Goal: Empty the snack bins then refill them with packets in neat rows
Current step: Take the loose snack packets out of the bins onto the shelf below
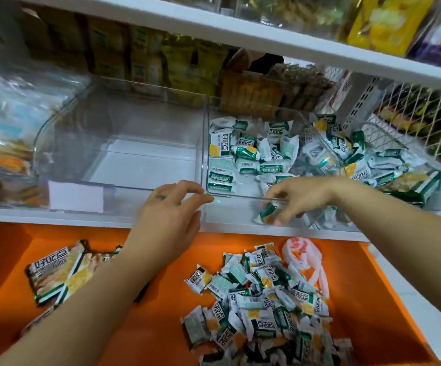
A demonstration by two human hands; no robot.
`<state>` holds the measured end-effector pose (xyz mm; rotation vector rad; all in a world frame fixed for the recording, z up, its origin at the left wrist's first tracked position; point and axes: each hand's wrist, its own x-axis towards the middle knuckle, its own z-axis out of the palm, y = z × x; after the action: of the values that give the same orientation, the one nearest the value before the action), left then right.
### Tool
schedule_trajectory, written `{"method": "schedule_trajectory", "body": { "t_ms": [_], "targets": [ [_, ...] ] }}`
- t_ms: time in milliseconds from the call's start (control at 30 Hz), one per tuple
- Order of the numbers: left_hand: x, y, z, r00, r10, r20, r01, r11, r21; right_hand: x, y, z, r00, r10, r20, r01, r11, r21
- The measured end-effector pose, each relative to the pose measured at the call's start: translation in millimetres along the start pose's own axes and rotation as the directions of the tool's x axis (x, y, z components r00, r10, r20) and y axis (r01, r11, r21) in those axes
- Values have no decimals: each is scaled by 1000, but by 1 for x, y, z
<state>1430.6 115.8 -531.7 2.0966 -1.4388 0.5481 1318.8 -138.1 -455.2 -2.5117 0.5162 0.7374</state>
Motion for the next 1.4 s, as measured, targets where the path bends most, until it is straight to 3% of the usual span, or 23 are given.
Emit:
{"method": "schedule_trajectory", "body": {
  "t_ms": [133, 233, 300, 400, 500, 600, 700, 833, 933, 1000, 1167, 1400],
  "targets": [
    [1, 1, 0, 999, 8, -44, -7, 1000, 19, -21, -7, -10, 970, -135, -202, 133, 991, -23],
    [1, 1, 1, 999, 2, -48, -1, 1000, 25, -59, -25, -10, 859, -259, -442, 249, 965, -80],
    [1, 1, 2, 999, -12, -39, 13, 999, 31, -83, -32, 0, 801, -294, -521, 317, 947, -47],
    [1, 3, 3, 1000, -23, -20, 24, 999, 33, -90, -23, 28, 874, -246, -420, 272, 962, 1],
    [0, 5, 4, 1000, -21, -9, 22, 999, 33, -72, 12, 66, 975, -121, -186, 84, 977, -195],
    [-2, 7, 4, 1000, -24, -2, 24, 999, 36, -64, 38, 97, 997, 48, -64, -64, 962, -266],
    [-1, 7, 3, 1000, -25, 8, 25, 999, 24, -69, 31, 92, 975, -41, -218, 10, 990, -141],
    [3, 7, 4, 999, -45, 3, 45, 999, 17, -68, 1, 49, 789, -177, -588, 179, 982, -56],
    [4, 8, 4, 998, -56, 0, 56, 998, 3, -42, -18, 20, 721, -197, -665, 238, 971, -29],
    [3, 7, 3, 999, -45, 0, 45, 999, 5, -16, -28, 10, 739, -199, -644, 264, 964, 5],
    [2, 2, 0, 998, -51, 26, 52, 998, -35, 54, -36, 3, 870, -241, -431, 263, 965, -10],
    [4, -4, 6, 999, -36, -9, 36, 998, -54, 108, -31, -8, 918, -195, -344, 199, 980, -25]
  ]
}}
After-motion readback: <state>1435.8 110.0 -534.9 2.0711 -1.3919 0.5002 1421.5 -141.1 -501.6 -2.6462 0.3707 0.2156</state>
